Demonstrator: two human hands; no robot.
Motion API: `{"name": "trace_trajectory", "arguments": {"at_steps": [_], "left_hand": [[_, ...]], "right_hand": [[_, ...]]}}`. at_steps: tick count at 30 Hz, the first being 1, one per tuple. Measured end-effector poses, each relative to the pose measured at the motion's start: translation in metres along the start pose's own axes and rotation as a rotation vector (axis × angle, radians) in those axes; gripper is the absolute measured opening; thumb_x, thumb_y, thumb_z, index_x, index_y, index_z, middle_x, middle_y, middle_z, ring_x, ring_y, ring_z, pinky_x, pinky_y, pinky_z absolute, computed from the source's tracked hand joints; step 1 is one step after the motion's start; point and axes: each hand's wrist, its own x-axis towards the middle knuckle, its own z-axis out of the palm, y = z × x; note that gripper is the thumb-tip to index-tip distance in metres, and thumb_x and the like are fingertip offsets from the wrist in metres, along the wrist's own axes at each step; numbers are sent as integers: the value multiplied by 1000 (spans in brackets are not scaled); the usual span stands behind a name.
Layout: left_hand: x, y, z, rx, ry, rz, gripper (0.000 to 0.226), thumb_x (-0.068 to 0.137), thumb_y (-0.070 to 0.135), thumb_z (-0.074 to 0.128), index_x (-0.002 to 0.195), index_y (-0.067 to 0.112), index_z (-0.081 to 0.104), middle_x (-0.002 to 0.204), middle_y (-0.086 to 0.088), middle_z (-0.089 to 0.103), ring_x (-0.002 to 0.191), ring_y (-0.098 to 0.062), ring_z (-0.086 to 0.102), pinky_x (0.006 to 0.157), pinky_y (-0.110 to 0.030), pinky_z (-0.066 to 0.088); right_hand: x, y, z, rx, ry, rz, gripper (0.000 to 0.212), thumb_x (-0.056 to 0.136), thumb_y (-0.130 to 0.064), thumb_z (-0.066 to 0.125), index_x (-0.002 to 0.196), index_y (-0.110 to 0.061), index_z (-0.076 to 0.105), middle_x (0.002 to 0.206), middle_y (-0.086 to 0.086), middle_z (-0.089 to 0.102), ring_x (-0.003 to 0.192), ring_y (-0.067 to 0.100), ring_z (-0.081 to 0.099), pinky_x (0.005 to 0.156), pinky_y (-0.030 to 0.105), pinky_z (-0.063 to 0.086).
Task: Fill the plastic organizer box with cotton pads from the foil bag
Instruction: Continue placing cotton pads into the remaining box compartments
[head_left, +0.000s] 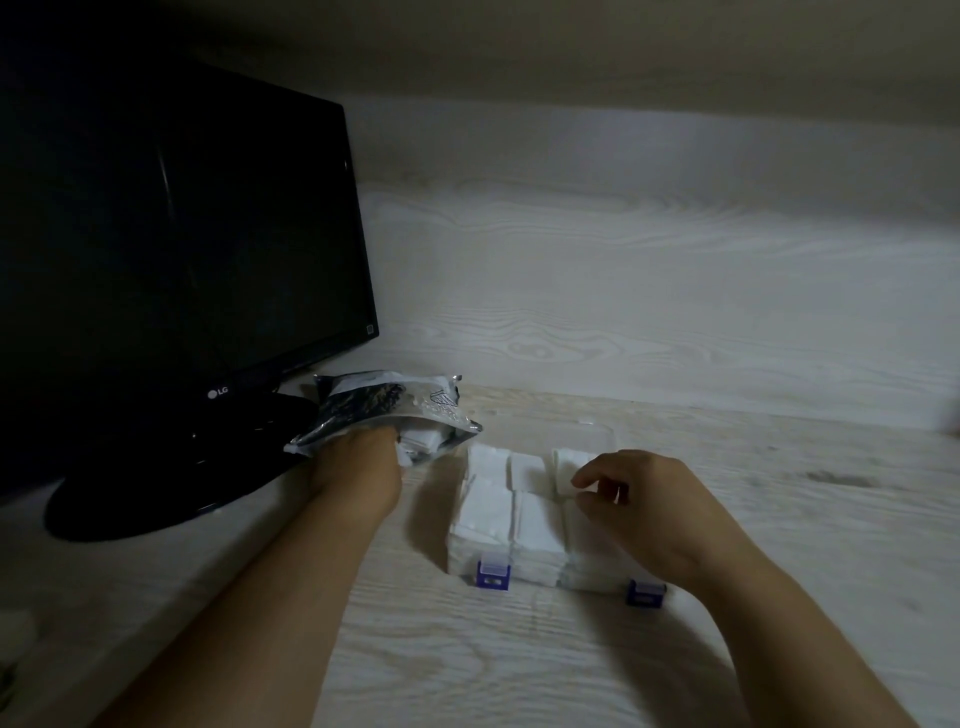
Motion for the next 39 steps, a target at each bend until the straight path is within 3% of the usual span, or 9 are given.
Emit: {"name": "trace_trajectory", "arguments": {"at_steps": [3,11,24,30,34,39], "left_hand": [[-2,2,-1,69,-25,16,40,94,21,51,133,24,49,133,-8,58,123,-31,52,101,-37,43],[-12,10,-8,194,1,54,38,94,6,35,130,15,40,130,-12,59,120,-33,54,97,-36,42],[-13,10,-13,72,27,-49,31,97,10,41,123,16,57,131,-12,58,121,-30,54,96,-36,45],[-18,16,-26,113,190,3,31,91,9,46,111,23,65,117,-3,65,112,-26,57,84,-32,48],[-26,22,-34,-59,318,116,33,87,20,47,114,18,66,116,-7,64,110,-31,53,88,-35,42],[-23,27,-28,-521,399,124,27,93,7,53,116,10,68,120,-14,64,113,-33,54,95,-34,39]], "right_hand": [[0,-1,1,12,6,5,20,92,-31,59,108,-36,69,89,-19,57,79,-2,53,66,10,39],[-1,-2,2,25,8,26,20,92,-33,59,109,-37,69,85,-20,58,80,-1,55,68,12,42],[-2,-2,2,59,2,37,19,92,-35,59,108,-37,69,88,-19,59,81,1,57,70,14,45],[-3,-4,1,76,8,37,18,92,-35,59,107,-36,69,87,-18,59,81,1,57,70,14,45],[-2,-4,2,69,39,27,15,91,-34,61,104,-35,70,85,-19,59,80,2,58,72,17,47],[-1,-5,3,79,79,29,12,90,-30,62,95,-34,71,83,-17,64,78,2,59,73,22,51]]}}
